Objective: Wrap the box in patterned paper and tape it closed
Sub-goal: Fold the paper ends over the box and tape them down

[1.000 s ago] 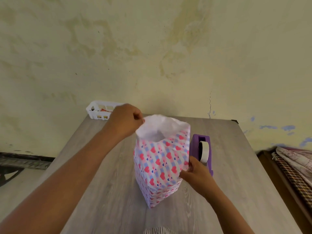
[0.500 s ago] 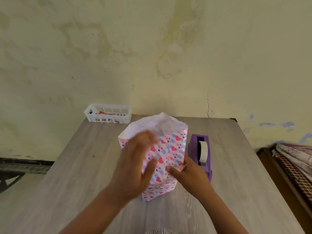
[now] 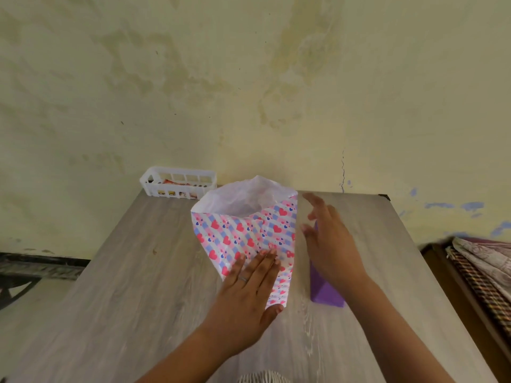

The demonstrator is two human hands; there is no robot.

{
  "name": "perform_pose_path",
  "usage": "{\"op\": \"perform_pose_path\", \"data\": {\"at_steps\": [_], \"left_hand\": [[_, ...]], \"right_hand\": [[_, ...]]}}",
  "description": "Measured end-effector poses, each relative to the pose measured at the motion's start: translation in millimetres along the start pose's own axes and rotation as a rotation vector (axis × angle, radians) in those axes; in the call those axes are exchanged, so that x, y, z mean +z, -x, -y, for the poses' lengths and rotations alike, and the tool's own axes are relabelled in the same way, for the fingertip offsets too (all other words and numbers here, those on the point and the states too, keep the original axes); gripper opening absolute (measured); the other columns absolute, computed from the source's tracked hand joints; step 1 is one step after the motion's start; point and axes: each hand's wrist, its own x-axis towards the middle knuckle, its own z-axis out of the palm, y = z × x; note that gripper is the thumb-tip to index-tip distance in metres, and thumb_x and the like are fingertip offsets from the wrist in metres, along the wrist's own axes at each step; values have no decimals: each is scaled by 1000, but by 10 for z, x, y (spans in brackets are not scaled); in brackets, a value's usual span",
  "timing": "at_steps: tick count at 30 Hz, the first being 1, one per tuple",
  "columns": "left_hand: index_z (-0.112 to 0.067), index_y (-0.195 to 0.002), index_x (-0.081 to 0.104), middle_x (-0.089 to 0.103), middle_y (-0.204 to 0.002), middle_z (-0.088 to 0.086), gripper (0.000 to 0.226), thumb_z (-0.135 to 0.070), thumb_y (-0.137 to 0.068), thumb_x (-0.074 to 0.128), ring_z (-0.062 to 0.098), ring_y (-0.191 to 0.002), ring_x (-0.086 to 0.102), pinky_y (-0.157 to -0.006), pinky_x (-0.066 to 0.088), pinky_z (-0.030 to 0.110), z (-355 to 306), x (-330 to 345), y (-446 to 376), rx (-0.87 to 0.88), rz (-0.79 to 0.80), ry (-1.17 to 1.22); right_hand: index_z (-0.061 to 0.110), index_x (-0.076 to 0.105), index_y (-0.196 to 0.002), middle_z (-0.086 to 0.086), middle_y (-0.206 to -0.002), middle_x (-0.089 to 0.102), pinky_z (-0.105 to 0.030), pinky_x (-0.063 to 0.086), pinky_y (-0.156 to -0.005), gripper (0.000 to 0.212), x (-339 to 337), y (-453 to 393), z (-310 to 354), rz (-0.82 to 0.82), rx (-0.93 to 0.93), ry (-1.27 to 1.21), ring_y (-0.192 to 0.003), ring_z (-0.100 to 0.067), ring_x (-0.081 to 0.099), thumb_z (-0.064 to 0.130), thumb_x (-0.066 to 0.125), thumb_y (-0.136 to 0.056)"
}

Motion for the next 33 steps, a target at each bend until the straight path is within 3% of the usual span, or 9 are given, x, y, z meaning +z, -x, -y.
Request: {"op": "perform_pose_path", "data": {"at_steps": [3, 5, 9, 12, 18, 23, 27, 30, 33], "left_hand": [[-12, -141, 38, 37, -149, 5, 69, -56, -88, 35, 20, -137, 36, -106, 22, 45, 46, 19, 9, 13, 60, -24], [-11, -141, 40, 37, -149, 5, 75, -61, -85, 39, 20, -138, 34, -107, 20, 48, 72, 35, 37, 59, 85, -49], [-15, -144, 36, 32, -152, 2, 86, -71, -79, 44, 20, -140, 29, -109, 16, 48, 121, 42, 94, 87, 132, -85], [-15, -146, 32, 27, -154, 3, 87, -70, -80, 43, 20, -142, 22, -110, 15, 47, 150, 32, 110, 93, 114, -78], [-15, -147, 27, 24, -155, 2, 90, -68, -77, 50, 20, -142, 23, -109, 16, 49, 138, -8, 113, 125, 105, -35], [-17, -148, 26, 22, -156, -1, 87, -63, -78, 49, 16, -144, 19, -110, 15, 47, 194, -39, 63, 142, 114, 4], [-18, -147, 27, 24, -155, -2, 80, -64, -84, 42, 17, -143, 22, -110, 16, 47, 220, -9, 9, 145, 85, -16], [-17, -147, 28, 21, -156, -1, 67, -52, -92, 40, 20, -143, 20, -111, 18, 50, 210, -28, 18, 97, -107, 33], [-16, -144, 25, 11, -157, -2, 62, -42, -91, 45, 25, -145, 12, -114, 14, 52, 174, -51, 118, -90, -427, 177]], "right_hand": [[31, 41, -137, -5, -113, 49, -33, 47, -75, 47, -89, -183, 50, 44, -203, 134, -98, -22, 55, 13, 49, -95], [21, 55, -125, -5, -104, 55, -28, 41, -76, 35, -125, -313, 82, 128, -267, 146, -96, -22, 54, 8, 50, -93], [14, 63, -103, 5, -90, 56, -23, 35, -70, 15, -309, -474, 172, 316, -222, 135, -82, -13, 51, 13, 60, -88], [15, 61, -101, 2, -92, 61, -27, 40, -69, 20, -409, -543, 204, 422, -152, 187, -76, -12, 51, 21, 69, -84], [14, 62, -76, 14, -64, 53, -11, 32, -52, 10, -494, -579, 310, 392, -170, 236, -60, -2, 48, 14, 72, -80], [14, 67, -74, 19, -58, 53, -10, 34, -54, 13, -436, -448, 358, 222, -241, 224, -58, -2, 50, 3, 63, -80], [18, 61, -87, 9, -69, 62, -20, 45, -61, 13, -313, -276, 224, 22, -142, -142, -61, -9, 58, 8, 68, -82], [21, 51, -110, 2, -97, 66, -15, 51, -70, 45, -121, -105, 89, -102, 64, -551, -80, -7, 65, 20, 78, -74], [25, 35, -138, 6, -135, 49, -31, 45, -100, 93, 251, 140, -71, 24, 219, -677, -122, -11, 51, 52, 77, -60]]}}
